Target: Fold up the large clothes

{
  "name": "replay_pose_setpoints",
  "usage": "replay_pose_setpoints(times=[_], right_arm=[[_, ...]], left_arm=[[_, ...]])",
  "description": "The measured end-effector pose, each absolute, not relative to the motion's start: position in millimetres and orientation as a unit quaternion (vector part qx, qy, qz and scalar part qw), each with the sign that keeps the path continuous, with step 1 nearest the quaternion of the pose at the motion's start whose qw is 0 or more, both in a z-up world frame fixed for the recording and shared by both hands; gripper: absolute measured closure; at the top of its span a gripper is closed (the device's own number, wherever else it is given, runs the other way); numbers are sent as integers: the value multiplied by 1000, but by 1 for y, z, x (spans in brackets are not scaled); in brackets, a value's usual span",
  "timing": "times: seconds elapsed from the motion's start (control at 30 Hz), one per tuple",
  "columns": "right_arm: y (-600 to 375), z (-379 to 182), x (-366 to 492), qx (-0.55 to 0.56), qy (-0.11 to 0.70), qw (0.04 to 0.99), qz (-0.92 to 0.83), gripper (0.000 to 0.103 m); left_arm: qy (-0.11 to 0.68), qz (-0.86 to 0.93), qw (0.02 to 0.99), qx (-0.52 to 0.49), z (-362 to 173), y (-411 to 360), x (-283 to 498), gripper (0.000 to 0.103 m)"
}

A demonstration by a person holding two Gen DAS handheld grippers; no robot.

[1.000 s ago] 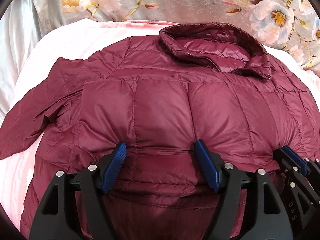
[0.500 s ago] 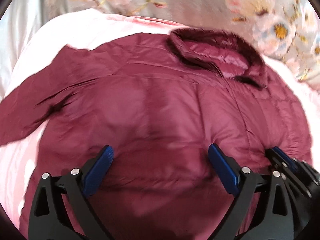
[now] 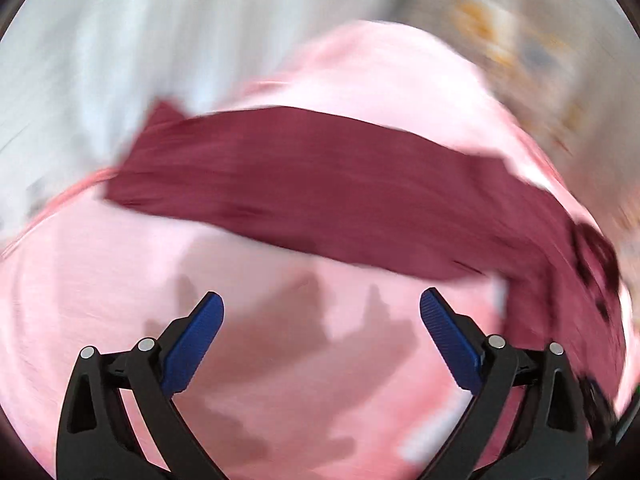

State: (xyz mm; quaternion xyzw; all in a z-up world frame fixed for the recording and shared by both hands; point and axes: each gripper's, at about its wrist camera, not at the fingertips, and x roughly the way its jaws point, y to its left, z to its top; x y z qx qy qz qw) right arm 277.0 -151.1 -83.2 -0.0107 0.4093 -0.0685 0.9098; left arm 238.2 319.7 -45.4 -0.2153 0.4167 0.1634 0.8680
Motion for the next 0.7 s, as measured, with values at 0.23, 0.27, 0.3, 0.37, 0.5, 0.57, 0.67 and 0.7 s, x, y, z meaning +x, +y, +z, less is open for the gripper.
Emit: replay_pose_setpoints(times=[0.23, 0.27, 0.3, 0.37, 0.5, 0.57, 0.67, 0.7], right_arm=[[-158, -79, 264, 12, 403, 912, -75, 53], [-157, -77, 259, 14, 400, 913, -77, 52], [-157, -75, 254, 20, 397, 914, -77, 52], [-160, -72, 244, 32, 394, 916, -71, 52], [-169, -64, 219, 46, 381, 921, -65, 51], [-174, -60, 206, 49, 375, 923, -67, 50], [-186, -57, 189, 58, 368, 925, -71, 49], [-191, -57, 184, 62, 367, 925, -74, 49]], left_arm=[[385, 235, 815, -362, -74, 415, 237, 7], [379, 246, 816, -360, -71, 416, 241, 7], [378, 249, 818, -355, -69, 415, 246, 14], [387, 238, 824, -339, -66, 409, 261, 48], [400, 209, 847, -283, -46, 376, 285, 101], [388, 173, 876, -230, -18, 336, 301, 102], [363, 94, 909, -181, 29, 259, 311, 102], [353, 63, 919, -164, 45, 228, 312, 102]])
